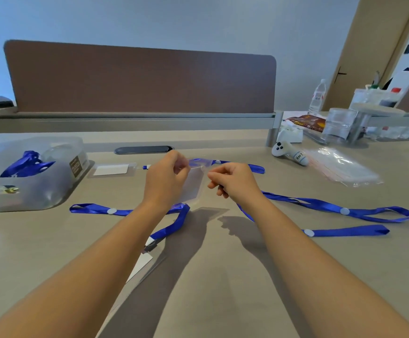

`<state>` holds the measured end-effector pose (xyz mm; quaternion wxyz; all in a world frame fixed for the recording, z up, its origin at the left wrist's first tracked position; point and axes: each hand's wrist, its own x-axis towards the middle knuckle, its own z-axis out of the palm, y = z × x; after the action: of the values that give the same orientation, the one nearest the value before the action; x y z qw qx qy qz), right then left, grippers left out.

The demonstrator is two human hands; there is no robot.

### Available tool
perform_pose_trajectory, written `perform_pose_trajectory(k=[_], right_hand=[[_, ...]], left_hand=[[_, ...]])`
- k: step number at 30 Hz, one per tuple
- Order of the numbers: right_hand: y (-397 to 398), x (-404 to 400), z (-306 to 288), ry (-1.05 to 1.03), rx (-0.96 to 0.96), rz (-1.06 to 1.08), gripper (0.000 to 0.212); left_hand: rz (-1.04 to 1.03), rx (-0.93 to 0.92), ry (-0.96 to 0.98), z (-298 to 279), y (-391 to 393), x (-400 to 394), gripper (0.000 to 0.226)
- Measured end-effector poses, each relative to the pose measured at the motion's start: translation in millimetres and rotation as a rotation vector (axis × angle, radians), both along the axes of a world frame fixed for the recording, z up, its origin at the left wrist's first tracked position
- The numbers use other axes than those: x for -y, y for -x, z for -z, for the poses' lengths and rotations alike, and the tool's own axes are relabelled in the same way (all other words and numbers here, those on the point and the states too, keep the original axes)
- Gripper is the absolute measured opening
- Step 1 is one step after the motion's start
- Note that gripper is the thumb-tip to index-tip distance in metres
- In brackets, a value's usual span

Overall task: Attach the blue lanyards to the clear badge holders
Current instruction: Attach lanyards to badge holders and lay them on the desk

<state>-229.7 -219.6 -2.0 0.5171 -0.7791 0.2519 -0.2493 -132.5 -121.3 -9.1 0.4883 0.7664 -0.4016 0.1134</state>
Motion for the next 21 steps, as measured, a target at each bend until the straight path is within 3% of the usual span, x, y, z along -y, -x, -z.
perform_pose_trajectory(k=[13, 21], right_hand=[[-8, -21, -16, -0.128, 0.07, -0.023, 0.021], [-13, -23, -15, -0.232, 0.123, -0.107, 0.021]], left_hand=[[0.012, 0.142, -0.035, -5, -2, -15, 0.01], [0.082, 0.047, -0.019, -9, -5, -18, 0.029]])
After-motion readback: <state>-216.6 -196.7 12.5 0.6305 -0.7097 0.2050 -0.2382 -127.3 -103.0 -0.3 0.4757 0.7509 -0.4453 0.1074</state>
